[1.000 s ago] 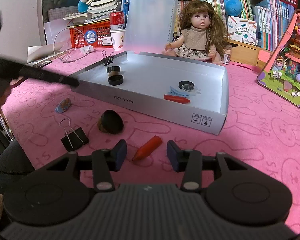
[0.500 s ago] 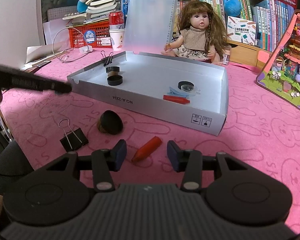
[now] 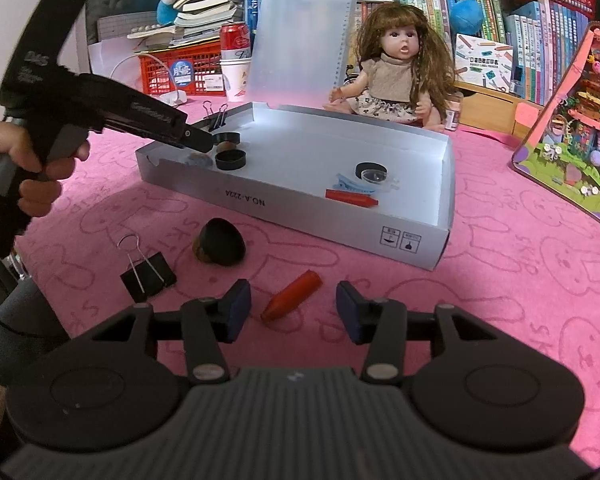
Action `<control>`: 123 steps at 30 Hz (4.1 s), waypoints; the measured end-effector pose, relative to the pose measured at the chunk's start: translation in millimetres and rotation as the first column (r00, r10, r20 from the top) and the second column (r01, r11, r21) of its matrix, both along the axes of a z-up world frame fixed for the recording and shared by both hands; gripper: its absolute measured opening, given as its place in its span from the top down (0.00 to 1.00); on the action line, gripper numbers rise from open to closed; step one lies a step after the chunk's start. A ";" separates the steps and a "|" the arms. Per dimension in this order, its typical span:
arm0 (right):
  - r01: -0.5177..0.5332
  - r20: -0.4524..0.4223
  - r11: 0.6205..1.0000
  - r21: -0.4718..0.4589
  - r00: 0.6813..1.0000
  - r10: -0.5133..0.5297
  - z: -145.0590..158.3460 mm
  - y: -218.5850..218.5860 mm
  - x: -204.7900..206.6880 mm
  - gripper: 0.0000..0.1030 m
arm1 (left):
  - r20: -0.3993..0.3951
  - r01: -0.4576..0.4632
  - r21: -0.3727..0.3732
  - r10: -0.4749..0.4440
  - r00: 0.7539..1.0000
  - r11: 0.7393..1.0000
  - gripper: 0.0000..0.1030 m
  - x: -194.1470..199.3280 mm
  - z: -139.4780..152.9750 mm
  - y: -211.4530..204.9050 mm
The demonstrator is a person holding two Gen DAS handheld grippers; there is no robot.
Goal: Organize rigid objects
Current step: 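Move the left tool to the black binder clip and grasp it, then lift the black binder clip with the left tool toward the tray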
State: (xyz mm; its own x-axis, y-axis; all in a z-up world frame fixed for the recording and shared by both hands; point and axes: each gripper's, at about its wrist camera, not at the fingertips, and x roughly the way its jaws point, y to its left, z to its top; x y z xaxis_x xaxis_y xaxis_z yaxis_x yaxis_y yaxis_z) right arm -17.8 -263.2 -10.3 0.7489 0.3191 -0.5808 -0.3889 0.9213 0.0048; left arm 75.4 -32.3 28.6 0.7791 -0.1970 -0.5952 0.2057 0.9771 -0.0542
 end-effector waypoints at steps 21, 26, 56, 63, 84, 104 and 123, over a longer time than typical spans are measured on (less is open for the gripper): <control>0.115 0.014 0.990 -0.081 0.993 -0.115 2.0 -19.4 -4.5 0.34 | -0.091 0.231 0.127 -0.220 0.971 0.965 0.50 -102.3 -24.5 -34.8; 0.196 0.024 0.975 -0.101 0.981 -0.194 2.4 -25.6 -2.9 0.34 | -0.084 0.158 0.166 -0.145 0.986 0.973 0.50 -92.2 -20.3 -13.8; 0.321 -0.040 0.947 -0.016 0.946 -0.322 2.2 -13.3 -7.3 0.34 | -0.059 -0.054 0.139 0.063 0.996 0.989 0.48 -93.5 -6.5 40.2; 0.477 -0.011 0.878 -0.036 0.879 -0.477 4.0 -12.3 -5.7 0.34 | -0.057 -0.069 0.025 0.070 0.996 0.997 0.48 -97.7 -4.4 26.2; 0.453 0.021 0.890 0.054 0.890 -0.455 -5.0 36.0 -12.4 0.42 | -0.004 -0.089 -0.013 0.089 0.996 0.996 0.68 -92.9 -12.1 0.6; 0.565 -0.071 0.817 0.117 0.825 -0.560 3.5 20.2 -21.4 0.42 | 0.009 -0.093 -0.021 0.094 0.996 0.995 0.68 -80.8 -6.6 12.8; 0.602 0.005 0.797 -0.049 0.798 -0.602 3.6 -1.0 -1.1 0.43 | 0.021 -0.108 -0.040 0.109 0.994 0.993 0.68 -75.7 -5.3 24.9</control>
State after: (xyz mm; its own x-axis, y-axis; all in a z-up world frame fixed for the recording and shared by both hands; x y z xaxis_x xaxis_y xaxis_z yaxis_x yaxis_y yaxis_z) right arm -18.9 -264.2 -6.7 0.7751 -0.2206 -0.5921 0.2438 0.9689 -0.0417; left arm -0.3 -7.4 23.3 0.8107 -0.1332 -0.5701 0.1001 0.9910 -0.0893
